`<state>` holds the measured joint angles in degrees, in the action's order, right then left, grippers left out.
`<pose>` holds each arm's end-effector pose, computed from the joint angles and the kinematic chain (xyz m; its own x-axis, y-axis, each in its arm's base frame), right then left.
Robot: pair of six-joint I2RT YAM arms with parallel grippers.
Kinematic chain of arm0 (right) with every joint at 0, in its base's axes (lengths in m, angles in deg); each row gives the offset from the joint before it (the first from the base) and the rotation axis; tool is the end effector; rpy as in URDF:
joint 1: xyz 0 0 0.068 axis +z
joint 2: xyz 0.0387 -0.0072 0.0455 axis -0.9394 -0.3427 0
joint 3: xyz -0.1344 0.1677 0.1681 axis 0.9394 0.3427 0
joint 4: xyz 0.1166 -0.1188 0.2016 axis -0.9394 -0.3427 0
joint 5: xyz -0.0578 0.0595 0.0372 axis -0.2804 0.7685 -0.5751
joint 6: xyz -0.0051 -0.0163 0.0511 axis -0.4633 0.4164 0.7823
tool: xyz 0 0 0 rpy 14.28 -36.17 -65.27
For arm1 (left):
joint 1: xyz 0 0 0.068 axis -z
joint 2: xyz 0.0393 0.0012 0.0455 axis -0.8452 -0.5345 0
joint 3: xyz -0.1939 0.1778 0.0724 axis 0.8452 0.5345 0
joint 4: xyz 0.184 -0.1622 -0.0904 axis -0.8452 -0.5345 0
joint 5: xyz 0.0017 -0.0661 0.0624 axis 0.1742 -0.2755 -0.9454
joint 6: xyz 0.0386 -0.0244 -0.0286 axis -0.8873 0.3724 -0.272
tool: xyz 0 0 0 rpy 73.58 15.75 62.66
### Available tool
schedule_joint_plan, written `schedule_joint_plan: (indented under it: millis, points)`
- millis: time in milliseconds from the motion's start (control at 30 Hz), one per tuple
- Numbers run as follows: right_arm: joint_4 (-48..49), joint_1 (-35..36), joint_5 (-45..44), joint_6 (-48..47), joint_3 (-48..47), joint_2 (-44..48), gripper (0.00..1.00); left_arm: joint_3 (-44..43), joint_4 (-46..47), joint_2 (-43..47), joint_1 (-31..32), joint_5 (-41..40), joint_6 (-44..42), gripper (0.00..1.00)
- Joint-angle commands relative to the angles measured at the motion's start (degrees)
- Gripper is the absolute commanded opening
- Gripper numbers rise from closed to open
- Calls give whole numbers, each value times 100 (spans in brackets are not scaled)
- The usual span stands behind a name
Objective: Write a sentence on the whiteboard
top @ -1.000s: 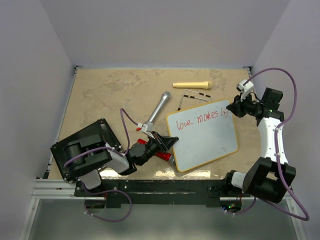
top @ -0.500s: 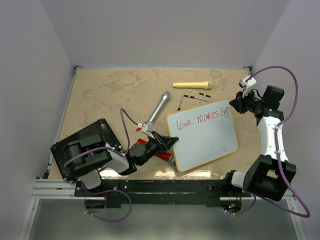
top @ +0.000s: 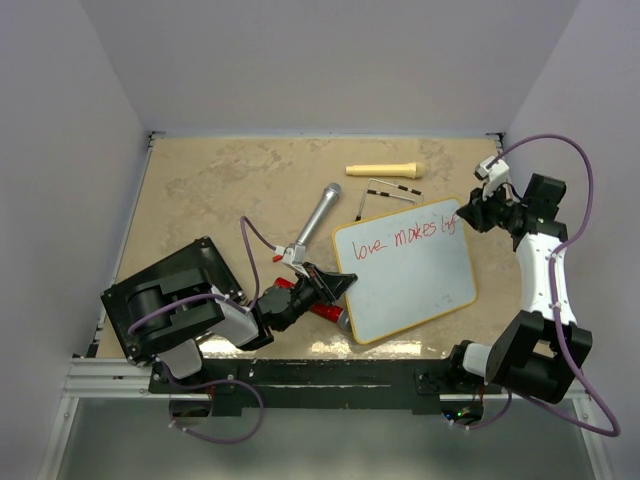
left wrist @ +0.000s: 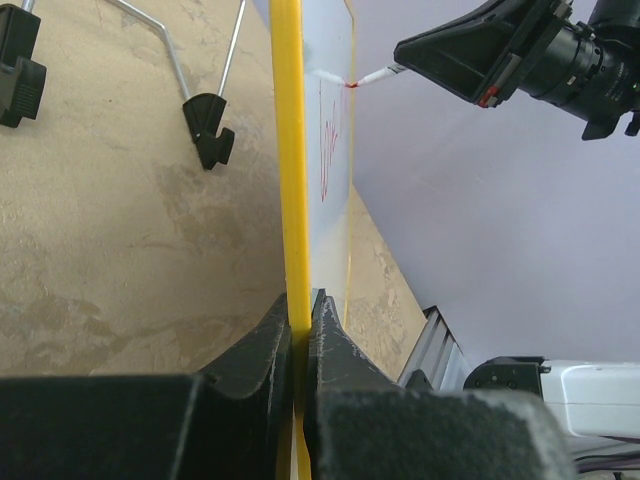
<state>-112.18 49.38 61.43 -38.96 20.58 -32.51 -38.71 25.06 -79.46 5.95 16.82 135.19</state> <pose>0.2586 -0.0705 0.3005 -0.3513 -0.3058 -0.8849 -0.5509 0.8318 -0.0687 0.1298 -0.2392 0.1605 -0.5511 -0.5609 -0.6178 0.4824 0.3900 -0.7844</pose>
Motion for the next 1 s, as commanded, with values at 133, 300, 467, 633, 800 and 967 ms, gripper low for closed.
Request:
schedule_joint_plan:
  millis: [133,300,467,633,800,967]
  points:
    - [272,1,-417,29,-89,-28,0,158,-107,-104,-9,192,-759,0]
    - [562,1,-479,204,-45,-2,0,114,-107,-148,-9,219,-767,0]
    - [686,1,-154,318,-19,-37,0,122,-115,-140,-9,219,-767,0]
    - [239,-8,110,-5,-80,-169,0,114,-124,-148,-9,219,-759,0]
    - [-306,1,84,-437,-72,-195,0,140,-115,-148,-18,210,-759,0]
    - [-370,1,-205,-464,7,-160,0,131,-71,-166,-18,245,-750,0]
